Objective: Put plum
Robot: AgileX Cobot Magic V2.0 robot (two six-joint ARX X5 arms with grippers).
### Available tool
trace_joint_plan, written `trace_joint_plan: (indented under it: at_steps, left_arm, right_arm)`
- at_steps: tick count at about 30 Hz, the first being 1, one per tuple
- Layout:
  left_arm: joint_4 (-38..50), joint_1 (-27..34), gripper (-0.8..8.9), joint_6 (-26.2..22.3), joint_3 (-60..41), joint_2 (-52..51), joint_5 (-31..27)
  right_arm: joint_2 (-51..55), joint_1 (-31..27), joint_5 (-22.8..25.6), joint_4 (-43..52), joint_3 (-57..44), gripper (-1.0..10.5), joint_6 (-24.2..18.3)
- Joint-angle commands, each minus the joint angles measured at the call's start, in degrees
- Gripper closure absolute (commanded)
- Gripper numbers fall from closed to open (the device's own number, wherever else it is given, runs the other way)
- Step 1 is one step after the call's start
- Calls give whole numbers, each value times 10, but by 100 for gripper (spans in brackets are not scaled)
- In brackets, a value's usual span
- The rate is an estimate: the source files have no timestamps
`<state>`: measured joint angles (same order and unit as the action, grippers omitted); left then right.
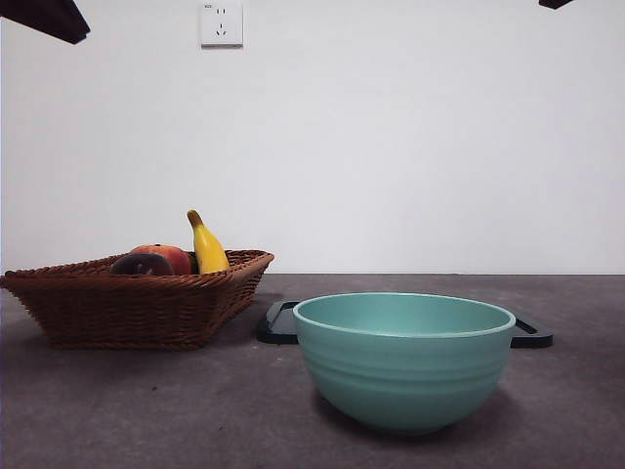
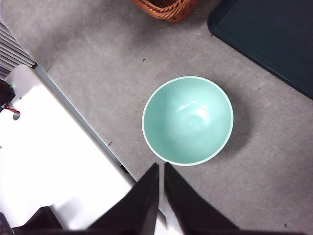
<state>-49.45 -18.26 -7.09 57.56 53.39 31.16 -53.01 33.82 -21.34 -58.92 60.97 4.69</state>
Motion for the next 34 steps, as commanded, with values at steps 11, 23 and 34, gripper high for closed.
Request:
trace_joint_plan:
  at_steps: [11, 23, 34]
  left_arm:
    - [406, 141, 807, 3, -123, -219, -198]
    - [491, 195, 807, 3, -391, -429, -332]
    - [461, 198, 807, 9, -516, -508, -332]
  right_arm:
    - [-4, 5, -1, 4, 9, 941, -7]
    - [-4, 5, -1, 5, 9, 941, -7]
    - [-4, 5, -1, 6, 9, 941, -7]
